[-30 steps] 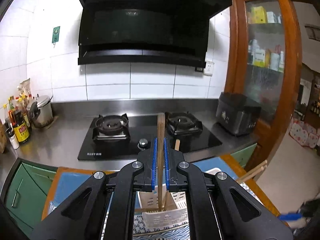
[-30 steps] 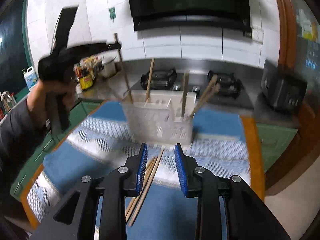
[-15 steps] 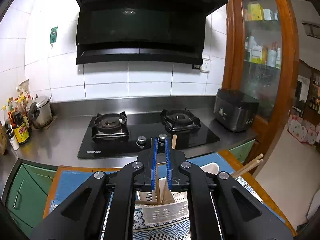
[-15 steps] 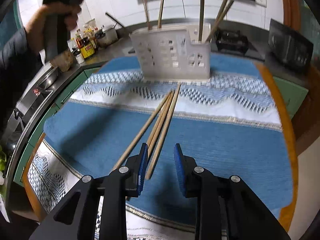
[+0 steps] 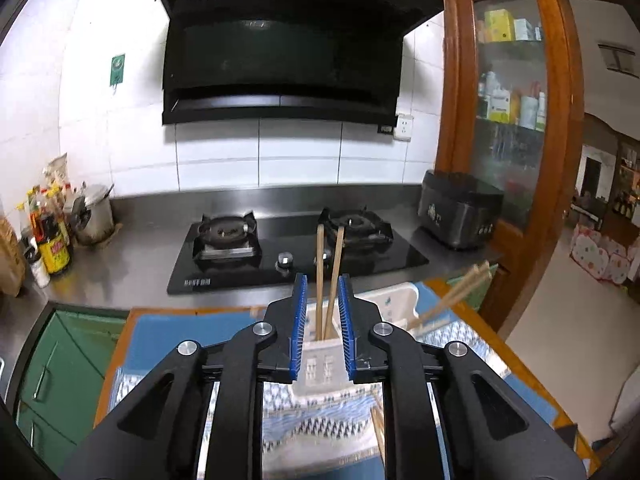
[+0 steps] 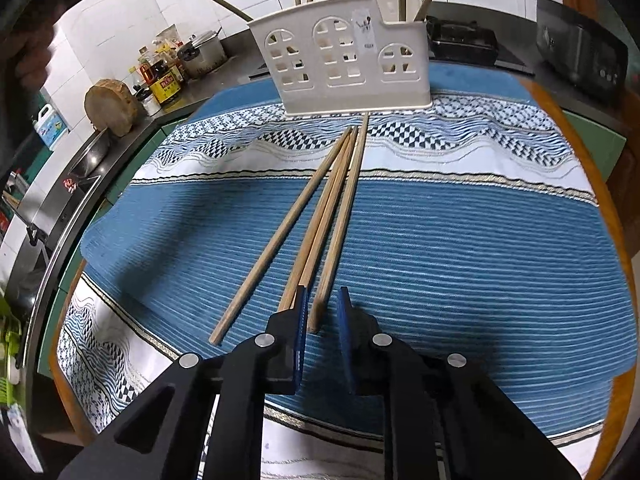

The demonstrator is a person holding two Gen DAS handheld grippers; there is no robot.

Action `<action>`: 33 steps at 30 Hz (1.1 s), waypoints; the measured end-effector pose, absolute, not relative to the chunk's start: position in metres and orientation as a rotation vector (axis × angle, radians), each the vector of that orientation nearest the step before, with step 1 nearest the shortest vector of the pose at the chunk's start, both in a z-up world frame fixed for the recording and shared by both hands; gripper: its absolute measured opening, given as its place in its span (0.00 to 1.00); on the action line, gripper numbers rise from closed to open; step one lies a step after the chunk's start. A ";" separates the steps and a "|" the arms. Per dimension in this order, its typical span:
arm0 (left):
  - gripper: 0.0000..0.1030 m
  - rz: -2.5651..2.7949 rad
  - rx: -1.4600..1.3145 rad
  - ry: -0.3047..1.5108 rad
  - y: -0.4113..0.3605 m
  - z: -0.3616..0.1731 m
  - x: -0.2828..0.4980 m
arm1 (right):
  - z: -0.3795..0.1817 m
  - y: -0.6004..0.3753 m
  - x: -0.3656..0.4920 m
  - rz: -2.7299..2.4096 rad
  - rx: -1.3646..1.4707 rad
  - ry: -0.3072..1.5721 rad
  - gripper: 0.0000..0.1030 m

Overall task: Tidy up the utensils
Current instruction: 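Open the left tool to drop its chopstick in the holder while the right tool lowers toward the chopsticks, then close the right tool on a wooden chopstick while the left tool grasps another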

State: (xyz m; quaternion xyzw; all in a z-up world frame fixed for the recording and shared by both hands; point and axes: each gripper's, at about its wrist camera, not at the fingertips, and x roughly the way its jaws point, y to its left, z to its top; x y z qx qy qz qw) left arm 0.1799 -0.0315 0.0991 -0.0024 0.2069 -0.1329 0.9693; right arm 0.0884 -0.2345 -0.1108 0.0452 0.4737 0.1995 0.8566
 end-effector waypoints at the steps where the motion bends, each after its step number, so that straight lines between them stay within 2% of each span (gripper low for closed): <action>1: 0.16 -0.266 -0.012 0.428 -0.028 0.095 0.175 | -0.113 -0.232 0.089 0.417 0.094 0.999 0.13; 3: 0.17 -0.260 -0.019 0.445 -0.024 0.087 0.167 | -0.116 -0.229 0.092 0.413 0.098 1.006 0.13; 8: 0.36 -0.235 -0.041 0.504 -0.012 0.061 0.144 | -0.124 -0.222 0.098 0.390 0.101 1.023 0.12; 10: 0.39 -0.230 -0.043 0.526 -0.010 0.051 0.138 | -0.125 -0.220 0.100 0.383 0.097 1.024 0.12; 14: 0.49 -0.217 -0.047 0.580 -0.008 0.026 0.124 | -0.123 -0.216 0.103 0.372 0.077 1.018 0.12; 17: 0.52 -0.222 -0.066 0.628 -0.008 0.008 0.116 | -0.124 -0.217 0.105 0.365 0.075 1.017 0.11; 18: 0.52 -0.223 -0.069 0.642 -0.008 0.003 0.116 | -0.124 -0.217 0.105 0.360 0.069 1.016 0.08; 33: 0.52 -0.321 -0.059 0.885 -0.050 -0.087 0.082 | -0.123 -0.221 0.100 0.332 0.034 1.001 0.08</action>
